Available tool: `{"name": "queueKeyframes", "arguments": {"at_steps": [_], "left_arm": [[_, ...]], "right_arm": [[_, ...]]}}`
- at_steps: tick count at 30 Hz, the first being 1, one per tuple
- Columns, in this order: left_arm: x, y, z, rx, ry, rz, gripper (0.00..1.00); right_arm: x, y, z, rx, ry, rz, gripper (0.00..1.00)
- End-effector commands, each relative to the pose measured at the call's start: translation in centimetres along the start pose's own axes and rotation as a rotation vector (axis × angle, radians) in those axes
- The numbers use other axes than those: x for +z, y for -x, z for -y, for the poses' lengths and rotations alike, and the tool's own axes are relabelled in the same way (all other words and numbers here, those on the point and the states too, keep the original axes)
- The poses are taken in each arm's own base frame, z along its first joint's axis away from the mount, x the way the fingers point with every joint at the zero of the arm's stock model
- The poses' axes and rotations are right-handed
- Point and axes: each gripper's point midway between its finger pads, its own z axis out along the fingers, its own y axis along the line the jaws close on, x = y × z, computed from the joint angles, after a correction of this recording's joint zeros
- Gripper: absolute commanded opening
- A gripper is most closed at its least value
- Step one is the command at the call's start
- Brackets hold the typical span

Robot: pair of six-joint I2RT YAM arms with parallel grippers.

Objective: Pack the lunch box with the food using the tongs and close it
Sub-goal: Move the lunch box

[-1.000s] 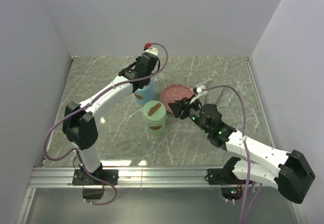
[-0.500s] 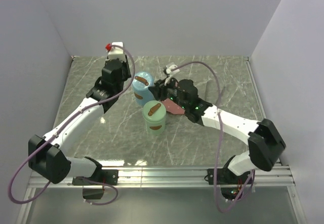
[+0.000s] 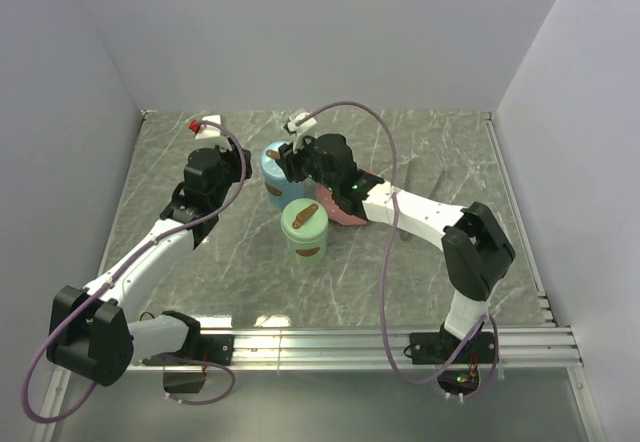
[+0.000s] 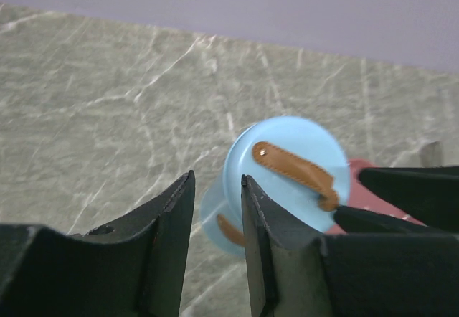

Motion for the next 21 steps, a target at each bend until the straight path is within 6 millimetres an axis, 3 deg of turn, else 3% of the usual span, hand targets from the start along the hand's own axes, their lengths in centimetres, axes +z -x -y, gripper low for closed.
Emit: {"name": "queueKeyframes", "arguments": {"at_steps": [1, 6, 21], "left_arm": [[-0.7, 3.0, 1.9, -0.072, -0.110, 0.108, 0.38], [-0.5, 2.3, 1.8, -0.080, -0.118, 0.087, 0.39], [-0.5, 2.4, 1.1, -0.091, -0.115, 0.096, 0.39]], "right_arm": [[0.9, 1.8, 1.2, -0.064, -0.061, 0.020, 0.46], [1.8, 1.9, 1.6, -0.088, -0.084, 0.001, 0.47], [2.9, -1.0, 1.8, -0.109, -0.097, -0.083, 0.45]]}}
